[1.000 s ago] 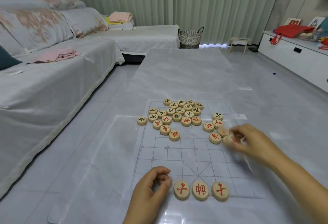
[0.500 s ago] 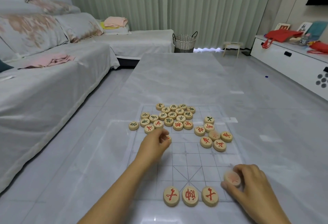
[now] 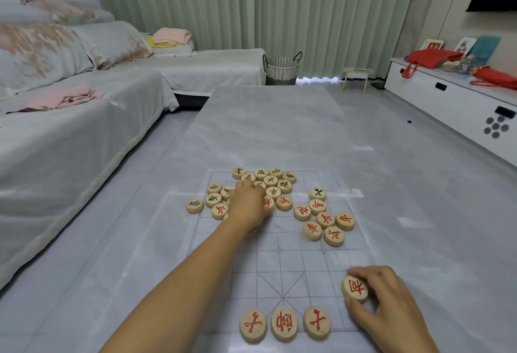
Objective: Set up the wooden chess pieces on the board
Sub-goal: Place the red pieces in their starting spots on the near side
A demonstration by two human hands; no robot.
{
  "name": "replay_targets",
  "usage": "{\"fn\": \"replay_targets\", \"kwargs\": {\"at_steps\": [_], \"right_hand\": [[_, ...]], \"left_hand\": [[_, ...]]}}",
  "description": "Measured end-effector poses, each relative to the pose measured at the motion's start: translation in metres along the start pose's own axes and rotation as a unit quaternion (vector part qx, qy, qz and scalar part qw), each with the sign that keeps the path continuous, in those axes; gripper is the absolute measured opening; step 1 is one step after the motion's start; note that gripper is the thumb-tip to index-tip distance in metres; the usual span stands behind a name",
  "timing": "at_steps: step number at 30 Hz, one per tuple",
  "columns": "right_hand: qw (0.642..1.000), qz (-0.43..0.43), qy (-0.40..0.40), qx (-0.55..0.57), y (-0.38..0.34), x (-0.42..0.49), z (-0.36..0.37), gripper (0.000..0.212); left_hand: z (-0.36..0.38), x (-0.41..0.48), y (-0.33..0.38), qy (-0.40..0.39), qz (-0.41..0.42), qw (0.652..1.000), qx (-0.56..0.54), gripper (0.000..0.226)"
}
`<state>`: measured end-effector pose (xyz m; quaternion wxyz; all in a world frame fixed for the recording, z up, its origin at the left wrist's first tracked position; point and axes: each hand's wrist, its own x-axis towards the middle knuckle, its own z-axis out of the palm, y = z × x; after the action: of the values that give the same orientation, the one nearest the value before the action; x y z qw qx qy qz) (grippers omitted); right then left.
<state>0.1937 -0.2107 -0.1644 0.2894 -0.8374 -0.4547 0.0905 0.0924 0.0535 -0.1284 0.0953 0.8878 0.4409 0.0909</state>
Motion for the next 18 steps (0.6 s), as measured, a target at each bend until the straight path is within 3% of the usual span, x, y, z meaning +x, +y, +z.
{"fn": "replay_targets", "kwargs": {"at_steps": [5, 10, 18], "right_hand": [[1.000, -0.009, -0.002, 0.008, -0.001, -0.004, -0.002, 0.040], [1.000, -0.006, -0.010, -0.004, -0.004, -0.006, -0.005, 0.040], [0.999, -0.031, -0.035, -0.016, -0.008, -0.017, -0.010, 0.039]], "left_hand": [[-0.041, -0.066, -0.030, 0.013, -0.010, 0.972, -0.234, 0.038], [-0.040, -0.173, -0.062, -0.031, -0.031, 0.969, -0.242, 0.028], [-0.005, -0.222, -0.067, -0.007, -0.032, 0.970, -0.242, 0.056]]}}
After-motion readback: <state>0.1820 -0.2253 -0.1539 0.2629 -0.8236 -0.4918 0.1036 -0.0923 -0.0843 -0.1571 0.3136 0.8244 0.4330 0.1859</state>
